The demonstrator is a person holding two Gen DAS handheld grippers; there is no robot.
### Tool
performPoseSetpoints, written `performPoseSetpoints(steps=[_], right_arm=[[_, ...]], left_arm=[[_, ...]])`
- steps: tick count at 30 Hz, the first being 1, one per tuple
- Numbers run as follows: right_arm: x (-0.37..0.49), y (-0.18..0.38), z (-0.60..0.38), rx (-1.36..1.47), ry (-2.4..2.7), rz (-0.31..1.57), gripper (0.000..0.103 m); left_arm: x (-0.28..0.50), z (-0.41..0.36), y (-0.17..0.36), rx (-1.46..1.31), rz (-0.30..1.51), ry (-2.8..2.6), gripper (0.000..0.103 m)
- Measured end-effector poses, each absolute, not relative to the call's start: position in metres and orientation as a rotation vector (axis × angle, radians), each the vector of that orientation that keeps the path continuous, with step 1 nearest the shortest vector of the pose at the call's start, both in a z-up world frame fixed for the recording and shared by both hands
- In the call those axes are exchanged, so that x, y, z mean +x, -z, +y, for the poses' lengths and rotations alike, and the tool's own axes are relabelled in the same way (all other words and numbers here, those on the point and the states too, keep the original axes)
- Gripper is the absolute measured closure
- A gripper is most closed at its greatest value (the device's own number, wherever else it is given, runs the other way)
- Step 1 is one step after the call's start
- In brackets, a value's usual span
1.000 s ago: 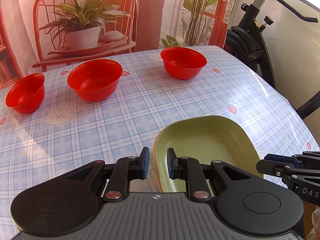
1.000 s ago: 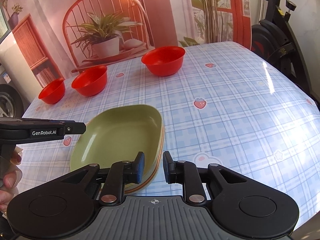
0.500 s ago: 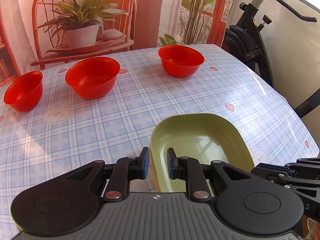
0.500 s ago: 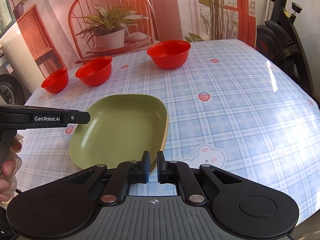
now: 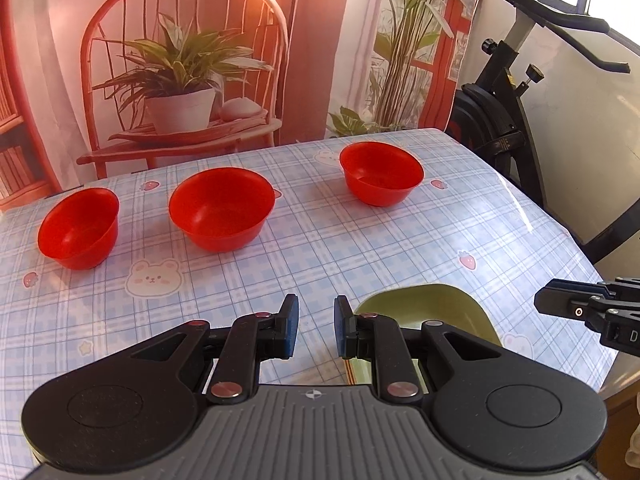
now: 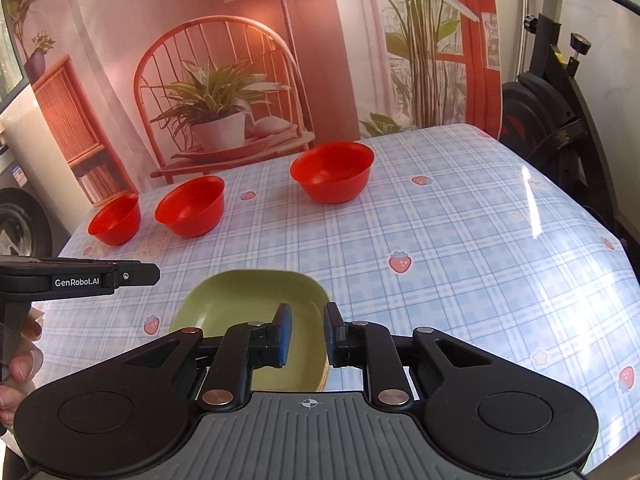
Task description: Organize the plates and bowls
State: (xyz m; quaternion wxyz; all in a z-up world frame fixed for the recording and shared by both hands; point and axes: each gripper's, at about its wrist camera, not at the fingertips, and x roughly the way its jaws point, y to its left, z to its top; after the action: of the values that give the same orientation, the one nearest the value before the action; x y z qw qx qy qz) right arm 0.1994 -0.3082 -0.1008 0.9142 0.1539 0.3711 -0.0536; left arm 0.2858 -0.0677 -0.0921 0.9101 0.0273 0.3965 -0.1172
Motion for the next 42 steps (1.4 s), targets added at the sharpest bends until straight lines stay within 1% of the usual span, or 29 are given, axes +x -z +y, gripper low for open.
performPoseSetpoints(steps=[7, 9, 11, 17, 22, 30, 37, 39, 42], right_arm=[[0.235, 0.056, -0.293, 0.285, 0.054, 0.68, 0.084], [0.245, 0.046, -0.286, 0.284, 0.025, 0.662, 0.082], [0.258, 0.035, -0.274, 0.279, -0.004, 0.646, 0.079], [0.301, 0.028, -0.231, 0.242, -0.071, 0.642, 0.079], [0.345, 0.041, -0.192, 0.243, -0.109, 0.674, 0.079], [0.427, 0.086, -0.134, 0.219, -0.162, 0.771, 0.079], [0.5, 0.127, -0.106, 0.264, -0.172, 0.845, 0.079], [0.515, 0.138, -0.103, 0.274, -0.164, 0.858, 0.079], [0.531, 0.151, -0.099, 0.276, -0.155, 0.88, 0.079]], left_arm=[[0.296, -0.033, 0.046, 0.099, 0.732, 0.236, 0.083], [0.3, -0.022, 0.036, 0.094, 0.72, 0.232, 0.083], [0.306, -0.007, 0.028, 0.081, 0.724, 0.234, 0.083], [0.327, 0.046, 0.021, 0.067, 0.763, 0.196, 0.083], [0.348, 0.089, 0.027, 0.063, 0.785, 0.153, 0.083], [0.39, 0.145, 0.053, -0.042, 0.824, 0.075, 0.083], [0.422, 0.172, 0.082, -0.093, 0.861, 0.055, 0.079], [0.427, 0.179, 0.09, -0.124, 0.863, 0.056, 0.075], [0.432, 0.181, 0.102, -0.152, 0.868, 0.065, 0.073]])
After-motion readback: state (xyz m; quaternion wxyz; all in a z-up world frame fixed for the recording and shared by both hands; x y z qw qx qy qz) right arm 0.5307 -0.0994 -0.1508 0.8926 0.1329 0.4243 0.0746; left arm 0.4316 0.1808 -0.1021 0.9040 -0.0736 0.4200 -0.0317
